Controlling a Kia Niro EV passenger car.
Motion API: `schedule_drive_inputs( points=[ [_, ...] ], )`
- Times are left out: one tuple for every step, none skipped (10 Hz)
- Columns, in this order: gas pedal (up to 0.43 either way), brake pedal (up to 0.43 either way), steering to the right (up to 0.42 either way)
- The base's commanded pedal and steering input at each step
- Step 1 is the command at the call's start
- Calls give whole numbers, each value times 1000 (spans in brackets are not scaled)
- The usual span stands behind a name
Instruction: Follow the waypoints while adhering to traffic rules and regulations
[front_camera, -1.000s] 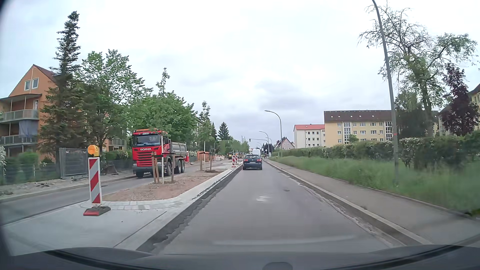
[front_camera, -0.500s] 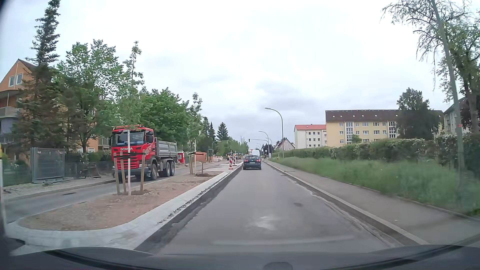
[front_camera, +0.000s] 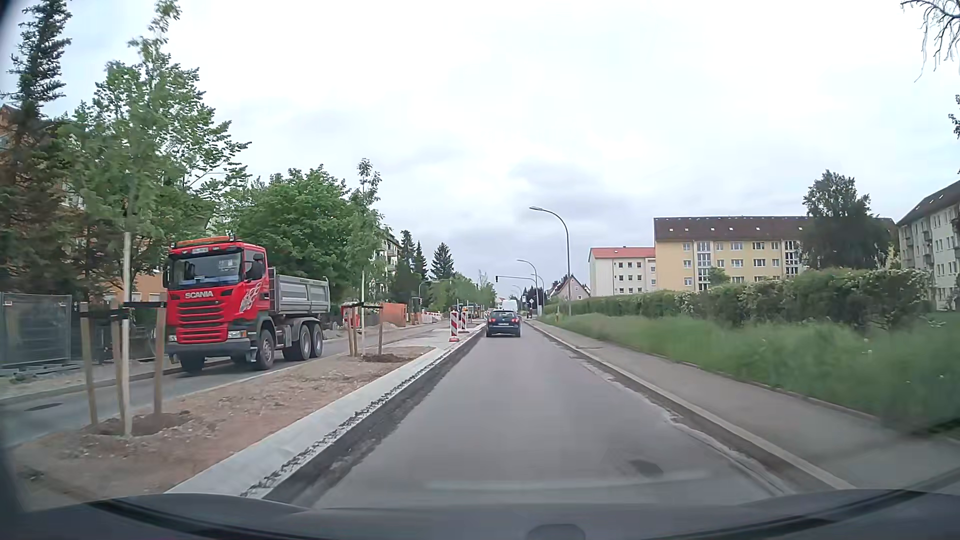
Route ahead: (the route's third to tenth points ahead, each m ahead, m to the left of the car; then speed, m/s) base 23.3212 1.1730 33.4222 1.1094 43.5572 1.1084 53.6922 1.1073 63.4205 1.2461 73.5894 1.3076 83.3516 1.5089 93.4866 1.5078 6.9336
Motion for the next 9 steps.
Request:
schedule_drive_inputs(
  points=[
    [118,0,2],
    [130,0,2],
    [130,0,2],
    [130,0,1],
    [130,0,0],
    [130,0,-3],
    [130,0,-3],
    [130,0,-3],
    [130,0,-3]
  ],
)
